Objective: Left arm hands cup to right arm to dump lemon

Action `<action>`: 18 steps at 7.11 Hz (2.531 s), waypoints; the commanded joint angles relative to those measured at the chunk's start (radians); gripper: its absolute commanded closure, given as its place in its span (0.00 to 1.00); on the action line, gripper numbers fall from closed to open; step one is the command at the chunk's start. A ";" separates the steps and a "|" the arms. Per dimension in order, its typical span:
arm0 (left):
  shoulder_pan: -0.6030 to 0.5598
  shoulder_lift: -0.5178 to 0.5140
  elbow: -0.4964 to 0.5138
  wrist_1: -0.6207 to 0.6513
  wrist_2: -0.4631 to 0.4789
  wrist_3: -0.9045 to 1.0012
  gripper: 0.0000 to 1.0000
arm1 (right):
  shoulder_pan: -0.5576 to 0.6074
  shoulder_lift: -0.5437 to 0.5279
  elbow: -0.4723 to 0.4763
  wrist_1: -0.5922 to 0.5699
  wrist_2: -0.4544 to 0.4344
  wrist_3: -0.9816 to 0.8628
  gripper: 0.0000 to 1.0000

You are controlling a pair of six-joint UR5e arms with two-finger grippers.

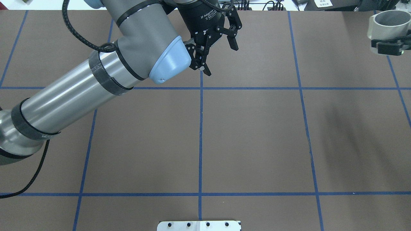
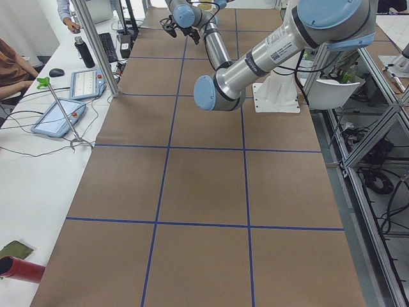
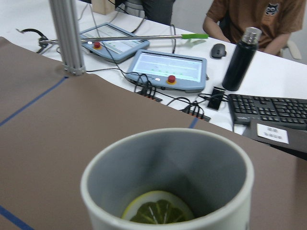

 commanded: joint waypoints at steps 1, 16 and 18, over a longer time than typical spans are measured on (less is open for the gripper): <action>-0.003 0.001 -0.002 0.000 0.002 0.000 0.00 | 0.099 -0.037 -0.020 -0.019 0.004 -0.043 1.00; -0.031 0.077 -0.064 0.002 0.010 0.000 0.00 | 0.221 -0.309 -0.216 0.798 0.024 0.543 1.00; -0.031 0.090 -0.063 0.000 0.013 0.003 0.00 | 0.221 -0.278 -0.221 0.817 0.018 0.634 1.00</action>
